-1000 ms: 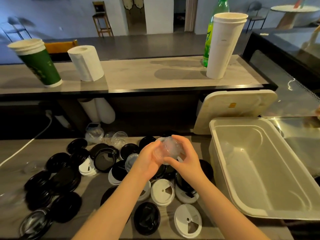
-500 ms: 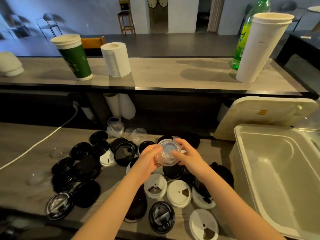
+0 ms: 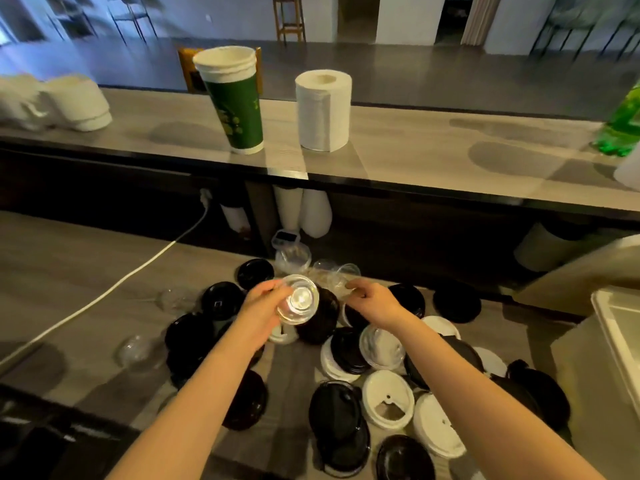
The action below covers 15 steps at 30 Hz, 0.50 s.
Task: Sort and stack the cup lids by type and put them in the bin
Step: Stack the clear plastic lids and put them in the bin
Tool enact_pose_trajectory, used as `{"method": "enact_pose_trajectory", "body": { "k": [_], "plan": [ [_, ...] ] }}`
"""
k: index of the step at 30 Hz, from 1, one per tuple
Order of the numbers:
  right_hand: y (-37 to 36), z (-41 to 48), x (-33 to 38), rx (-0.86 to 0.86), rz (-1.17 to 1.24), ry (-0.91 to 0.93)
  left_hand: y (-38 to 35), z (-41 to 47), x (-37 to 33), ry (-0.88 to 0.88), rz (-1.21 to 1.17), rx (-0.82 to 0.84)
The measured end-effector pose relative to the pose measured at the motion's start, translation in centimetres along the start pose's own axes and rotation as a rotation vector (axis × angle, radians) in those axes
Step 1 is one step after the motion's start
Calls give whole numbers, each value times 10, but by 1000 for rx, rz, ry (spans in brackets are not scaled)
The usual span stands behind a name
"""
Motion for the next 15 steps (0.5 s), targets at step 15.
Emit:
{"method": "enact_pose_trajectory", "body": {
  "k": [15],
  "plan": [
    [-30,76,-19,-563,-254,-308,95,76,-18,-7,19,-60]
  ]
}}
Point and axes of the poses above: each hand's wrist, its own z-axis towards the middle knuckle, its own y-axis out of the back of the hand, x = y × z, the point moved 8 cm from there along z, towards the middle knuckle, and after that the axes turned 15 degrees about z, right-handed, at the moved point
